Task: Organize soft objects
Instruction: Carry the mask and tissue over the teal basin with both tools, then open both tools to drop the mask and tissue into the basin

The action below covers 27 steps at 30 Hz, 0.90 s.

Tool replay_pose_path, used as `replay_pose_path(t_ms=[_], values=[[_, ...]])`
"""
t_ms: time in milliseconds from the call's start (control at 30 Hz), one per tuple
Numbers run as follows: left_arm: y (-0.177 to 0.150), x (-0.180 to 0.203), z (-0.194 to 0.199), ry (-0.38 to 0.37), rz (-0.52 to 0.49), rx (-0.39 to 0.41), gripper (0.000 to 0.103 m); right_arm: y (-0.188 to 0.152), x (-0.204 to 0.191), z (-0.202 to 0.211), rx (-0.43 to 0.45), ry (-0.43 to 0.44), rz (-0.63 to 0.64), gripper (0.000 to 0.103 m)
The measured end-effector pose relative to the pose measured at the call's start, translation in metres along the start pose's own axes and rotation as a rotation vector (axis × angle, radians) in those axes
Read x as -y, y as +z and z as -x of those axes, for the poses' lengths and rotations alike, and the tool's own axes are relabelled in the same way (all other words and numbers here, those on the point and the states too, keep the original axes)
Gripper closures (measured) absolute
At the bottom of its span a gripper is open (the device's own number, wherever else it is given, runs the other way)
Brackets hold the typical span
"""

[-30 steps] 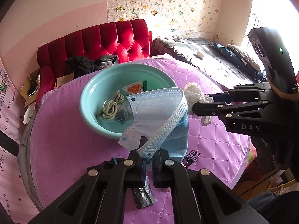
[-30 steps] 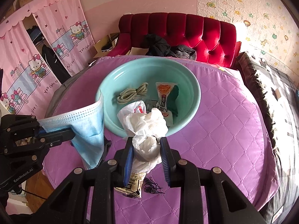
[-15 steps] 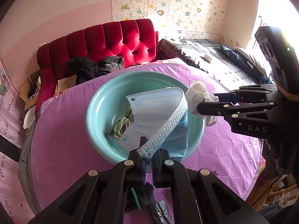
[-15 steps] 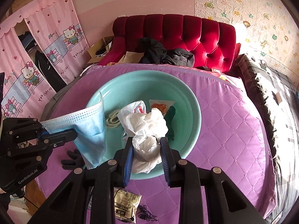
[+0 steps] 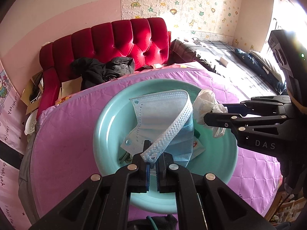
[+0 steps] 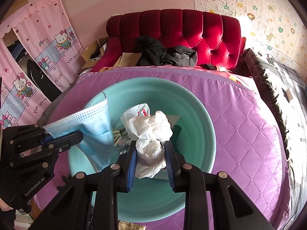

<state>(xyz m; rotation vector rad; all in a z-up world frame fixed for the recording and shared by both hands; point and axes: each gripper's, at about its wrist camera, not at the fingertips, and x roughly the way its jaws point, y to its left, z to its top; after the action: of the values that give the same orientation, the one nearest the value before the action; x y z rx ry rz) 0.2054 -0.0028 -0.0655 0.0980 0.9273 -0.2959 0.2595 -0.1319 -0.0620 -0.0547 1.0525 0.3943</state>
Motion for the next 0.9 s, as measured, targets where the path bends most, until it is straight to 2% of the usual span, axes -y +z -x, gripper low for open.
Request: replay_pose_path(t_ms=[300, 567, 767, 900], values=[[0.009, -0.008, -0.036, 0.026, 0.002, -0.022, 0.099, 0.011, 0.005, -0.038, -0.032, -0.019, -0.034, 0.074], [0.008, -0.012, -0.066, 0.036, 0.017, -0.078, 0.099, 0.011, 0.009, -0.062, -0.073, -0.027, -0.041, 0.073], [0.008, -0.008, -0.068, 0.059, -0.018, -0.085, 0.098, 0.012, 0.007, -0.057, -0.060, -0.038, -0.027, 0.068], [0.010, -0.007, -0.068, 0.071, -0.022, -0.079, 0.093, 0.013, 0.005, -0.050, -0.040, -0.050, -0.021, 0.055]])
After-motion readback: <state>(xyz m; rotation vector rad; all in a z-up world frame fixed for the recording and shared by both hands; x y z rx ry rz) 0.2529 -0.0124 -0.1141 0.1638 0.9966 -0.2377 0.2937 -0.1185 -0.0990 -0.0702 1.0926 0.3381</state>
